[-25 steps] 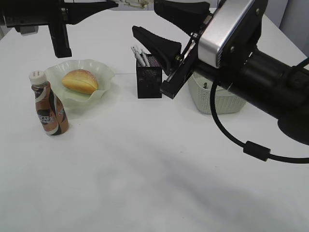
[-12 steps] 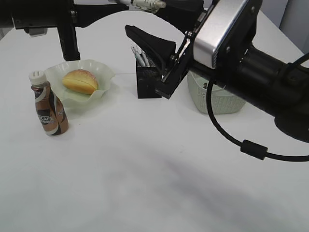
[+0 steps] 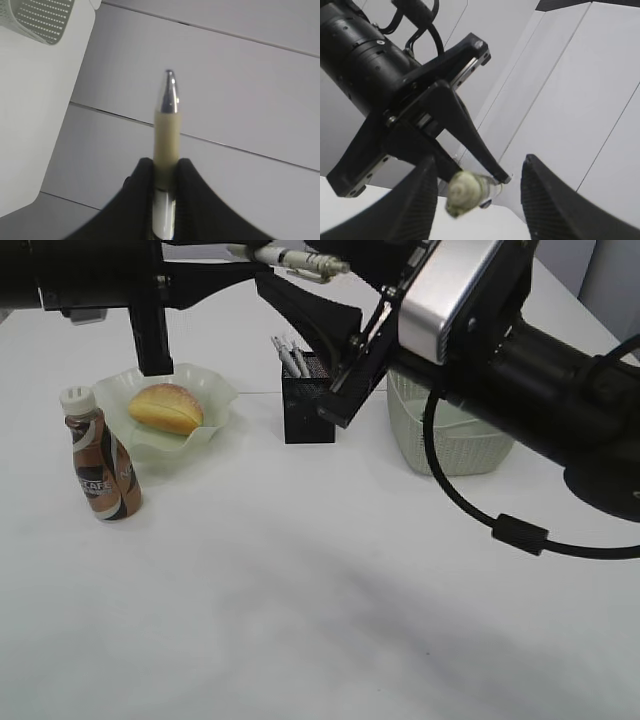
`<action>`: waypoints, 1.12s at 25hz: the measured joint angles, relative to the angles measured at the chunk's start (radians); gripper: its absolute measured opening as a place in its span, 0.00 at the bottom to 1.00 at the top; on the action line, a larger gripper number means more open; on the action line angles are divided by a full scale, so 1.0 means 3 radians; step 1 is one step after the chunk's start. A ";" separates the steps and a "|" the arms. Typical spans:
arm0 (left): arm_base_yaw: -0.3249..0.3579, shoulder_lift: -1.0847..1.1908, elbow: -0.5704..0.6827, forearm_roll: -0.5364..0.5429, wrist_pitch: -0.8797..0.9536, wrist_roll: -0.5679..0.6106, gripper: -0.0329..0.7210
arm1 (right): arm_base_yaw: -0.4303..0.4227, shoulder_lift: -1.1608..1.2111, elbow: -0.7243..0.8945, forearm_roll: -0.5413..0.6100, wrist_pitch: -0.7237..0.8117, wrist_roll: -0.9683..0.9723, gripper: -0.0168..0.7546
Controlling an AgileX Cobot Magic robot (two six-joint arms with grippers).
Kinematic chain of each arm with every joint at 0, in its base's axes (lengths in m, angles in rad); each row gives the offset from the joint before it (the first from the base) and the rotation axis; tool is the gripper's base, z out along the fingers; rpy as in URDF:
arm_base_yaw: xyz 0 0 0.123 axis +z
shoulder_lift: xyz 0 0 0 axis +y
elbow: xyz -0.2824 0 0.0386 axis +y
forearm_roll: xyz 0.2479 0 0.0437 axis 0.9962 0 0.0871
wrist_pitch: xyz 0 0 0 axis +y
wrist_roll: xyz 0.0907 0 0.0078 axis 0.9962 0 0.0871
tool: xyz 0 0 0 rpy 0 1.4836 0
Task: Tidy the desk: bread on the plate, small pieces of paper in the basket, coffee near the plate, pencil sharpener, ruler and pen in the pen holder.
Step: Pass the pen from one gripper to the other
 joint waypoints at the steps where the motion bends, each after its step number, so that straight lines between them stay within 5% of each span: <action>1: 0.0000 0.0005 0.0000 0.0000 0.0000 0.0000 0.16 | 0.0000 0.0000 -0.0007 0.0000 -0.0002 0.0000 0.57; 28: 0.0000 0.0105 0.0000 0.0000 0.0097 0.0002 0.16 | 0.0000 0.0002 -0.0040 -0.0012 -0.0007 0.0000 0.57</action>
